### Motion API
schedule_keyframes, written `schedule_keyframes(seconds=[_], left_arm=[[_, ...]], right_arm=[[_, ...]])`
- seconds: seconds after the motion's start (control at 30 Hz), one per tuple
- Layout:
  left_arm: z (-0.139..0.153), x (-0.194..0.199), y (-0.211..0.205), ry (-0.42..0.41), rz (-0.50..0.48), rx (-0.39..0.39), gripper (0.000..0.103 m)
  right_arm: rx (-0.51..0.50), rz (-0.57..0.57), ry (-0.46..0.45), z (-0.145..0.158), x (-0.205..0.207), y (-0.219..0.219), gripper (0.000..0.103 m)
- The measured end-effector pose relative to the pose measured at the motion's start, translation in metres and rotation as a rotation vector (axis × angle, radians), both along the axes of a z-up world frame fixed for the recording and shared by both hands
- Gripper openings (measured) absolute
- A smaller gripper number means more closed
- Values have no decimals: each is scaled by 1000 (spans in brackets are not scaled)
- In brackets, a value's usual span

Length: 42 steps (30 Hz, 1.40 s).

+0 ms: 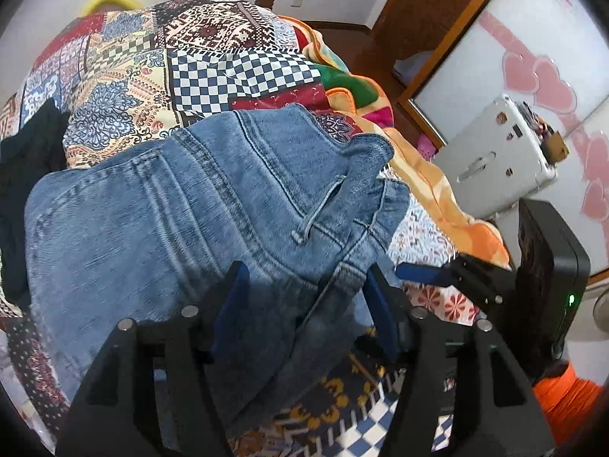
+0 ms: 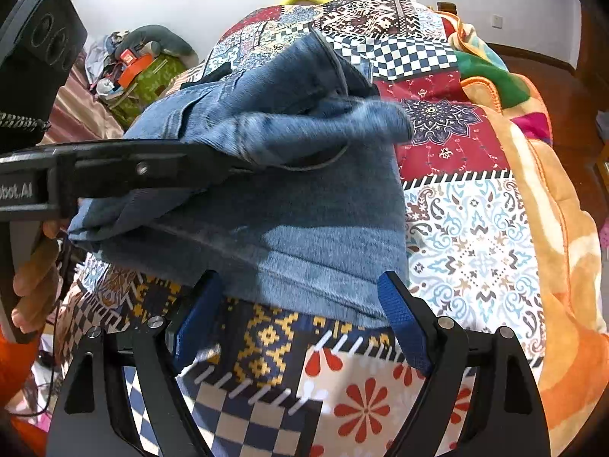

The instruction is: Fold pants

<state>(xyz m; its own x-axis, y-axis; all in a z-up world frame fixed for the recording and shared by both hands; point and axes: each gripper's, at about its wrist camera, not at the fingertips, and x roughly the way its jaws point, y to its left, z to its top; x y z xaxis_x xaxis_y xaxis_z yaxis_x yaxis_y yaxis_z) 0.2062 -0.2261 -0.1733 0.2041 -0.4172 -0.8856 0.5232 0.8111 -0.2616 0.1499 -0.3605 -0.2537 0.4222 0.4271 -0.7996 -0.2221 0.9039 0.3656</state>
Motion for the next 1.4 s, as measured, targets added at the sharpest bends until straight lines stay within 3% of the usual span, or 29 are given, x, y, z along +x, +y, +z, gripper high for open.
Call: schedule_keyframes(seconds=[0.13, 0.23, 0.4, 0.57, 0.73, 0.77, 0.83, 0.93, 1.07, 1.2, 1.3, 1.4], left_arm=[[16, 3, 20, -10, 26, -32, 70], [31, 15, 41, -42, 77, -52, 83], [45, 63, 79, -187, 225, 43, 91], [20, 131, 100, -180, 284, 169, 92], [-40, 169, 117, -107, 288, 346, 92], [-51, 169, 121, -94, 267, 361, 95], [-60, 165, 135, -101, 263, 314, 103], [-62, 159, 155, -109, 253, 305, 103], [-65, 140, 182, -124, 270, 349, 103], [-67, 114, 225, -92, 377, 322, 103], [-71, 89, 253, -39, 486, 271, 103], [-68, 57, 265, -30, 534, 258, 103]], right_arm=[[0, 2, 3, 0, 0, 3, 83], [7, 1, 10, 0, 4, 3, 83], [3, 13, 12, -1, 4, 12, 83], [12, 32, 35, -3, 6, 23, 83], [-7, 51, 44, -3, 14, 34, 86], [-9, 53, 45, -3, 16, 35, 86], [-19, 63, 44, -1, 21, 39, 86], [-42, 78, 40, 1, 31, 44, 86], [-80, 100, 20, 4, 50, 51, 86], [-92, 91, -22, 8, 68, 58, 85], [-82, 26, -40, 8, 78, 57, 85], [-48, -27, -39, 8, 81, 51, 85]])
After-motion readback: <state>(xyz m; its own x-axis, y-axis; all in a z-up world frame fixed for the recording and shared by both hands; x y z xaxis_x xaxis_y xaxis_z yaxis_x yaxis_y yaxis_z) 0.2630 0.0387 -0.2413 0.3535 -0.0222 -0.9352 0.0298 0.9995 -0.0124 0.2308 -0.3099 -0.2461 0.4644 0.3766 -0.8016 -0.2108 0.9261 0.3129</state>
